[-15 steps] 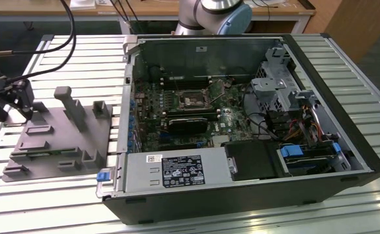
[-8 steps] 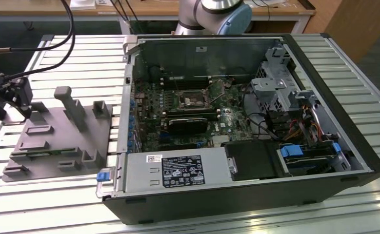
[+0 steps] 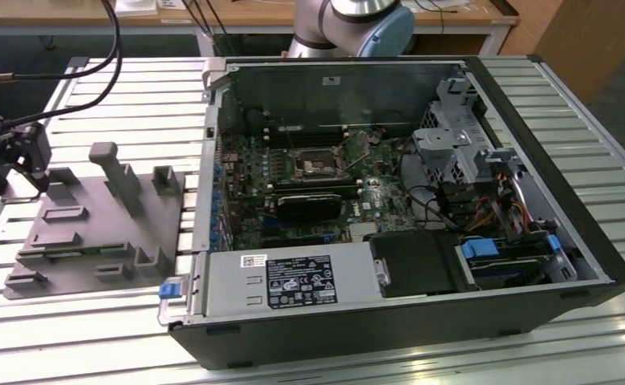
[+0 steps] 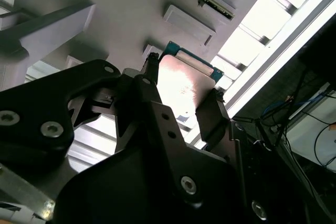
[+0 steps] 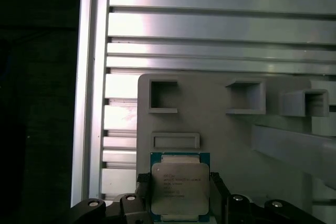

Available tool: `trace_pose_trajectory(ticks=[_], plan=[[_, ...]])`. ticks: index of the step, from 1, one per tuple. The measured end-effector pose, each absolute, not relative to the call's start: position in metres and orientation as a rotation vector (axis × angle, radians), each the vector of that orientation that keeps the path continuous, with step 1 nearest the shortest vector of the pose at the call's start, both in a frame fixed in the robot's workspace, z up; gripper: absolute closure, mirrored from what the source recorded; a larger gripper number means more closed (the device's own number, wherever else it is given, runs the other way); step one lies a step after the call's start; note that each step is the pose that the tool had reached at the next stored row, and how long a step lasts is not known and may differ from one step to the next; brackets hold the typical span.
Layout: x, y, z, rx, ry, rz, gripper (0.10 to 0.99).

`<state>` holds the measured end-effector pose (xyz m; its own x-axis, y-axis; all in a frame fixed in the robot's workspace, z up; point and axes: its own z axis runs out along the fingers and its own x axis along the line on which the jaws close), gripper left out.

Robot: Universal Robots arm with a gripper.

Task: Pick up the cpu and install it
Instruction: 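Pick up the cpu and move it towards the insertion slot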

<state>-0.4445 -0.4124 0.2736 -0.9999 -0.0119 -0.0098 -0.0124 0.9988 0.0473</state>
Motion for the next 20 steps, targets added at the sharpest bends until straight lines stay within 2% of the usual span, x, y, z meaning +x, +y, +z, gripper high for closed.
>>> trace_pose_trajectory(ticks=[20], plan=[[-0.444, -0.412, 0.290, -0.019, 3.131, 0.074, 0.549]])
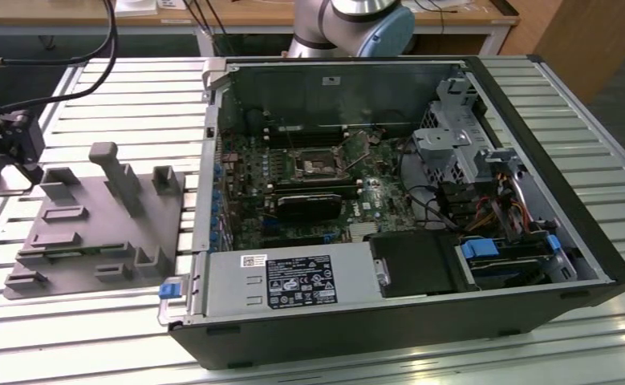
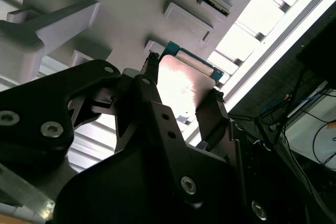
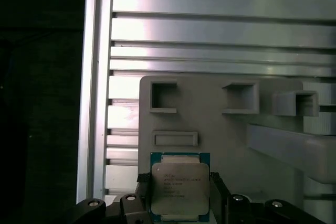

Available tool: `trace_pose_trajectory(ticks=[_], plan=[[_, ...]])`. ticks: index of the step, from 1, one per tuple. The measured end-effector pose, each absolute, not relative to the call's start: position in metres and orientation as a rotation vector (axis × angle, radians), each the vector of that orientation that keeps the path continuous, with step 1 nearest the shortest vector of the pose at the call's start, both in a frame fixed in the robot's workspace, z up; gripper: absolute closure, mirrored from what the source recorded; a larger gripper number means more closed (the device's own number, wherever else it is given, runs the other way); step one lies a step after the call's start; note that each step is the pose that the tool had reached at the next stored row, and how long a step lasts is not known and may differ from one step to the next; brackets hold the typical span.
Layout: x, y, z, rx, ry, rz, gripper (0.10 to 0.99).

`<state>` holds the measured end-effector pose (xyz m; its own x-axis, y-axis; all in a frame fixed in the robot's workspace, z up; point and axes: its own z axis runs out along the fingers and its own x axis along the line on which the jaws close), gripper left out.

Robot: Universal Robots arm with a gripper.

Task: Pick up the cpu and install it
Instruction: 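Pick up the cpu and move it towards the insertion slot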

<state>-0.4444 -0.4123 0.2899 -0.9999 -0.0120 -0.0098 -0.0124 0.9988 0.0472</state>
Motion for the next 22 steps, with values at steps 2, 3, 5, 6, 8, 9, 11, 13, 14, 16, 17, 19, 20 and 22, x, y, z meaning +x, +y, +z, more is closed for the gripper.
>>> trace_pose_trajectory(ticks=[2, 3, 5, 6, 8, 9, 11, 13, 14, 16, 17, 19, 20, 22], plan=[[-0.444, -0.412, 0.292, -0.019, 3.131, 0.074, 0.549], [-0.444, -0.412, 0.293, -0.019, 3.131, 0.074, 0.549], [-0.444, -0.412, 0.295, -0.019, 3.131, 0.074, 0.549], [-0.444, -0.412, 0.295, -0.019, 3.131, 0.074, 0.549], [-0.444, -0.412, 0.297, -0.019, 3.131, 0.074, 0.549], [-0.444, -0.412, 0.298, -0.019, 3.131, 0.074, 0.549], [-0.444, -0.412, 0.299, -0.019, 3.131, 0.074, 0.549], [-0.444, -0.412, 0.301, -0.019, 3.131, 0.074, 0.549], [-0.444, -0.412, 0.302, -0.019, 3.131, 0.074, 0.549], [-0.444, -0.412, 0.304, -0.019, 3.131, 0.074, 0.549], [-0.444, -0.412, 0.305, -0.019, 3.131, 0.074, 0.549], [-0.444, -0.412, 0.307, -0.019, 3.131, 0.074, 0.549], [-0.444, -0.412, 0.307, -0.019, 3.131, 0.074, 0.549], [-0.444, -0.412, 0.309, -0.019, 3.131, 0.074, 0.549]])
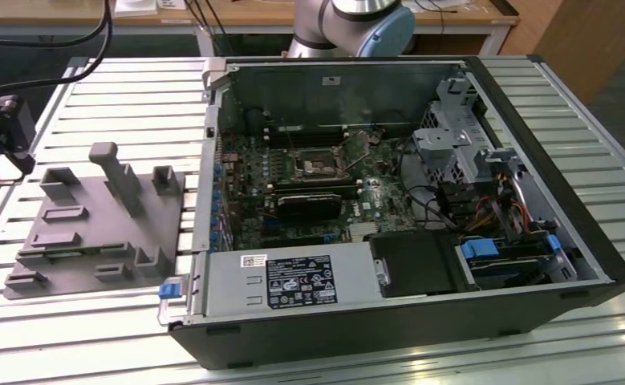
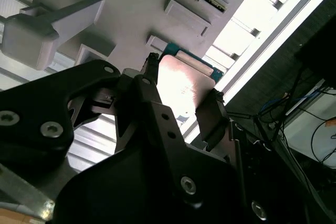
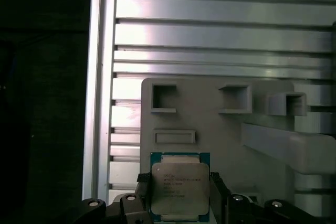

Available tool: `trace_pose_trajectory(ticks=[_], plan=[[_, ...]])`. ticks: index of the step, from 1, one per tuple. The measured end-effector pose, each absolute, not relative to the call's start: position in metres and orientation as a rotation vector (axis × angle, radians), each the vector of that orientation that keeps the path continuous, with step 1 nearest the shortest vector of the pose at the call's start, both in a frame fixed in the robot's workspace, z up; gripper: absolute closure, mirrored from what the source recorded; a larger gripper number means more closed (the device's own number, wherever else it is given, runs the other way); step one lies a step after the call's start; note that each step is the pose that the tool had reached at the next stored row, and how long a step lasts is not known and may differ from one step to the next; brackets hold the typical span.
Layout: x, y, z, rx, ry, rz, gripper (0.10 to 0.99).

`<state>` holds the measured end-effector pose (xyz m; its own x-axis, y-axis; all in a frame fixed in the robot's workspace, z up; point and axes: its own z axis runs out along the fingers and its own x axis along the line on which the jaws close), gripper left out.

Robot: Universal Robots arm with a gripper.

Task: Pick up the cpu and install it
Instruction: 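Pick up the cpu and move it towards the insertion slot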

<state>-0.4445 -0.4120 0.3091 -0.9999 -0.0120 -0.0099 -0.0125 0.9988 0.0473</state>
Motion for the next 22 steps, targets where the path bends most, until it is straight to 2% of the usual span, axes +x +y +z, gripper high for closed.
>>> trace_pose_trajectory(ticks=[1, 3, 22], plan=[[-0.444, -0.412, 0.310, -0.019, 3.131, 0.074, 0.549], [-0.444, -0.410, 0.336, -0.019, 3.131, 0.074, 0.549], [-0.444, -0.409, 0.350, -0.019, 3.131, 0.074, 0.549]])
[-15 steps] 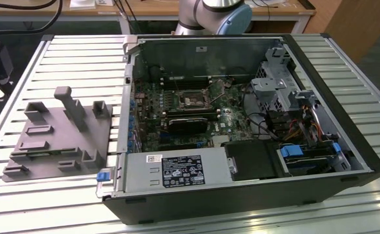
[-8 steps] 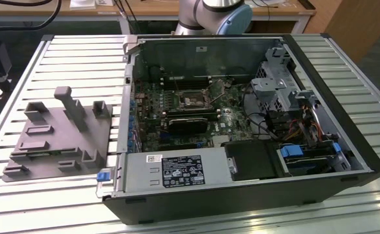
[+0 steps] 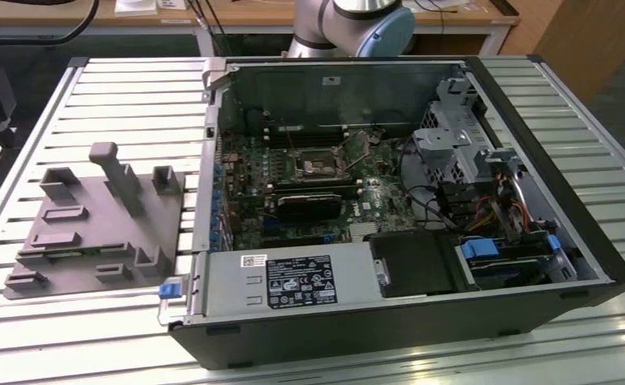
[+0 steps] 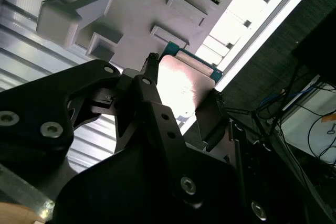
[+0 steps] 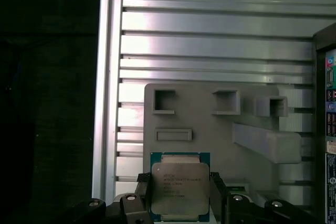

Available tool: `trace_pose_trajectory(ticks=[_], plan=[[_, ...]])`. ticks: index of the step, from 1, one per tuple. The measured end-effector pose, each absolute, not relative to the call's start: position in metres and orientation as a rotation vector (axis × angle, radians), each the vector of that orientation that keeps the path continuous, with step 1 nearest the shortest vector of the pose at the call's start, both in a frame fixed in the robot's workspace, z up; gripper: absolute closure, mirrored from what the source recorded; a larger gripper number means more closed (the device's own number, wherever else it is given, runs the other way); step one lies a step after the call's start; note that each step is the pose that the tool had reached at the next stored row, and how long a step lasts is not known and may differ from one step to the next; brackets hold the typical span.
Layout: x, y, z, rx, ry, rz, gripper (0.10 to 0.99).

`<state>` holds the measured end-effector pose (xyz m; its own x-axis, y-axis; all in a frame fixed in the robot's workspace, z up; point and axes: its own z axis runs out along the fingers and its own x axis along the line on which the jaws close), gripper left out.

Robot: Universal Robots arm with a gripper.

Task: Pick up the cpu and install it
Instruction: 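Pick up the cpu and move it towards the insertion slot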

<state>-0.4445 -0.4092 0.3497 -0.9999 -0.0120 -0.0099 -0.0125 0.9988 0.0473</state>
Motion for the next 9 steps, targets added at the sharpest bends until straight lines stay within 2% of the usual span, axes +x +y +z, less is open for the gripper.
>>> trace_pose_trajectory(ticks=[9], plan=[[-0.4444, -0.4089, 0.3539, -0.019, 3.131, 0.074, 0.549]])
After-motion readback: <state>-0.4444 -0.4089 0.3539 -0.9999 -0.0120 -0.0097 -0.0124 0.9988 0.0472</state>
